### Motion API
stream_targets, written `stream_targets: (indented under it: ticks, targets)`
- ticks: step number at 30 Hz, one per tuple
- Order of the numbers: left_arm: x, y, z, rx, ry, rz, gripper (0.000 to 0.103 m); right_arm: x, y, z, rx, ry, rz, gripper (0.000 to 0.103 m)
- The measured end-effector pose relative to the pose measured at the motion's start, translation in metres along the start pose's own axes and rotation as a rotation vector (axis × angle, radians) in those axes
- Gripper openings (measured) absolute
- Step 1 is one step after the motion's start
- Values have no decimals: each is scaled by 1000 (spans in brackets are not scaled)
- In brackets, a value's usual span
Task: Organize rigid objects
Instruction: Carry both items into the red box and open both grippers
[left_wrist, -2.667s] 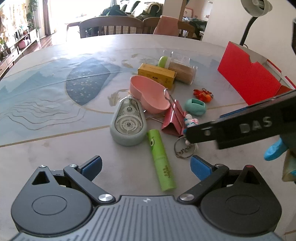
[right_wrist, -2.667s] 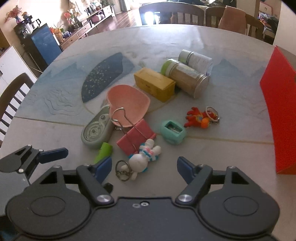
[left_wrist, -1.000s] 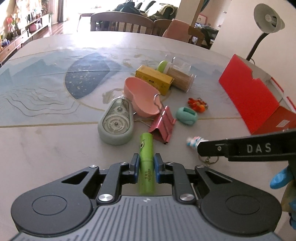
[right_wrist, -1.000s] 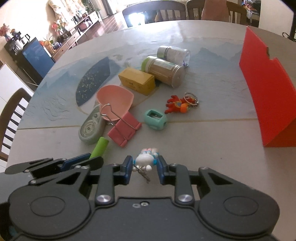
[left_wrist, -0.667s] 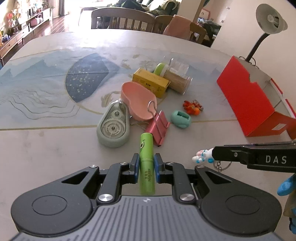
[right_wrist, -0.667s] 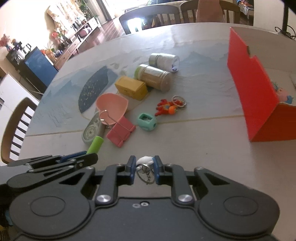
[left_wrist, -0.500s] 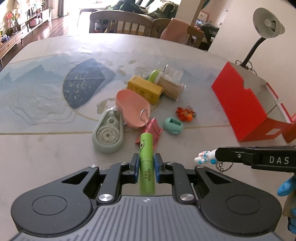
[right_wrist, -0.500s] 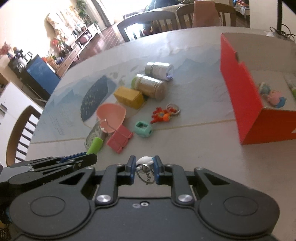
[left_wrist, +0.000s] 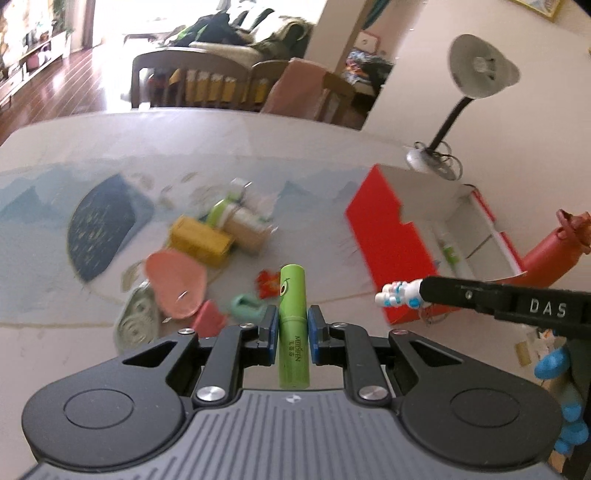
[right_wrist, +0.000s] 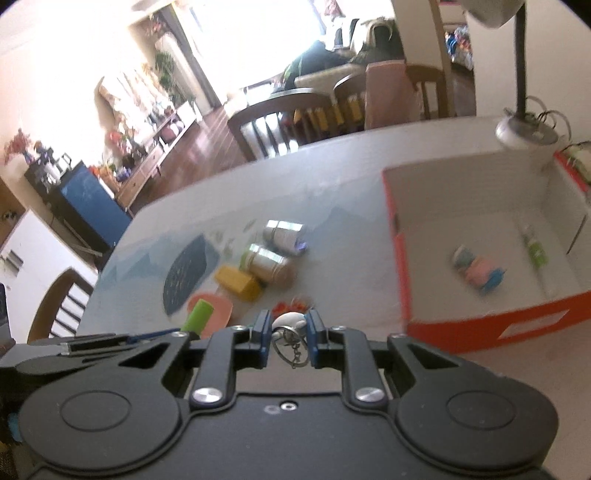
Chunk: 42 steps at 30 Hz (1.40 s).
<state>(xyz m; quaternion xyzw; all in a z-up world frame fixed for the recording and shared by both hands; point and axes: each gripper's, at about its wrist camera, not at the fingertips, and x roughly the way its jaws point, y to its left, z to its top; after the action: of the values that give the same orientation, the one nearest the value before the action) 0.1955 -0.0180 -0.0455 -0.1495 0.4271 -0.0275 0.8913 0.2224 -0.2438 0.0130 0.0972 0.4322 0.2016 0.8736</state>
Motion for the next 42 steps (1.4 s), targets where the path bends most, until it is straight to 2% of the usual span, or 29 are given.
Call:
stream_targets:
  ticks: [8,19,24,32,42]
  targets:
    - [17,-54,28,69,-11,-28,16,-21,-45,24,17,-64,-38,19]
    - [52,-129,67,142,8,-76,16,-29,-117,39,57,-75,-70,19]
    - [84,-163,84,194,30,-79,16,-27,-148,44,72,-76,-87,19]
    - [148,-196,101,227,106,-66,16,-12,-190,46,71,-56,-130,18]
    - [220,-227,114,308,187,-8,16,17,-216,43,57,-7,-168,18]
